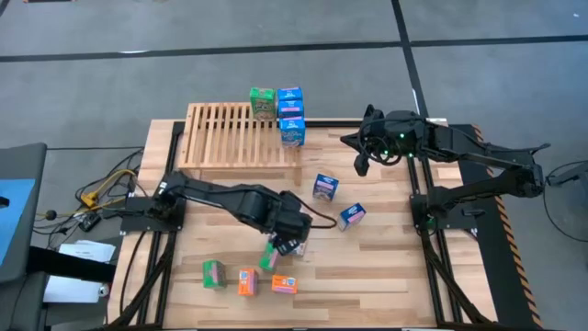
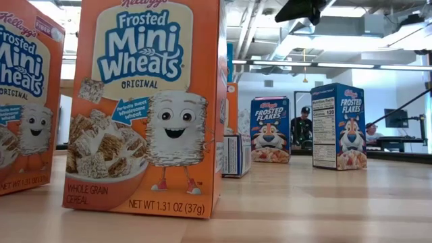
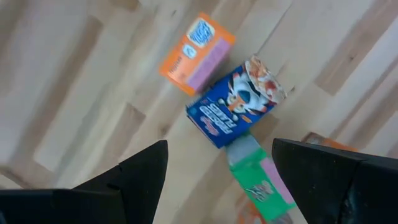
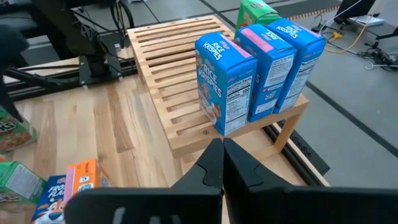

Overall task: Stack cereal on shelf
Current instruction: Put the right green cereal box on the shelf aligned with the other green cereal box

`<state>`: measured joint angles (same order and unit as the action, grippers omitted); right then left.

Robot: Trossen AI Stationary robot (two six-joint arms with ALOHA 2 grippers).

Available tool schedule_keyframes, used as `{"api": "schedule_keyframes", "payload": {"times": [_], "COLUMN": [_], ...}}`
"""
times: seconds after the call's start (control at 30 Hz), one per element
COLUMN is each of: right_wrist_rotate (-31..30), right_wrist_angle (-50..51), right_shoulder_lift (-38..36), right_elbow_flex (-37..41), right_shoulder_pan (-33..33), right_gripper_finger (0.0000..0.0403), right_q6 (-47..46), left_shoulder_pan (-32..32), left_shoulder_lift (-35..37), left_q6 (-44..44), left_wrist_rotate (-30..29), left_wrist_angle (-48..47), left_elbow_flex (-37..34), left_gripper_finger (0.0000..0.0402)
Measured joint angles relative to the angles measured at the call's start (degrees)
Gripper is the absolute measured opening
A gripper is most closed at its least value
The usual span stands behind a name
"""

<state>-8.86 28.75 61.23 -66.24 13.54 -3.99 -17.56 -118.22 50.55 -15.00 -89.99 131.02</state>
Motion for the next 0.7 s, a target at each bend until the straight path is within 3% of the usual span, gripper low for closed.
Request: {"api": "schedule_keyframes", "payload": {"times": [0.33,0.7], "right_wrist_rotate": [0.0,0.0], "right_wrist_angle": [0.0,2.5], "right_shoulder_lift": [0.0,0.0], "right_elbow_flex": [0.0,0.0], "right_shoulder_pan": [0.1,0.0], "right_gripper_finger": [0.0017,0.0017], "right_q6": [0.2,-1.7], "left_shoulder_pan": [-9.1,-14.8], "left_shoulder_lift": [-0.1,0.0], "left_q6": [15.2,28.5], "left_wrist_rotate": [-4.1,-5.8], "left_wrist_angle": [1.1,5.7], "left_elbow_flex": [-1.4,-9.8], "left_gripper_finger": [0.0277,0.0277]}}
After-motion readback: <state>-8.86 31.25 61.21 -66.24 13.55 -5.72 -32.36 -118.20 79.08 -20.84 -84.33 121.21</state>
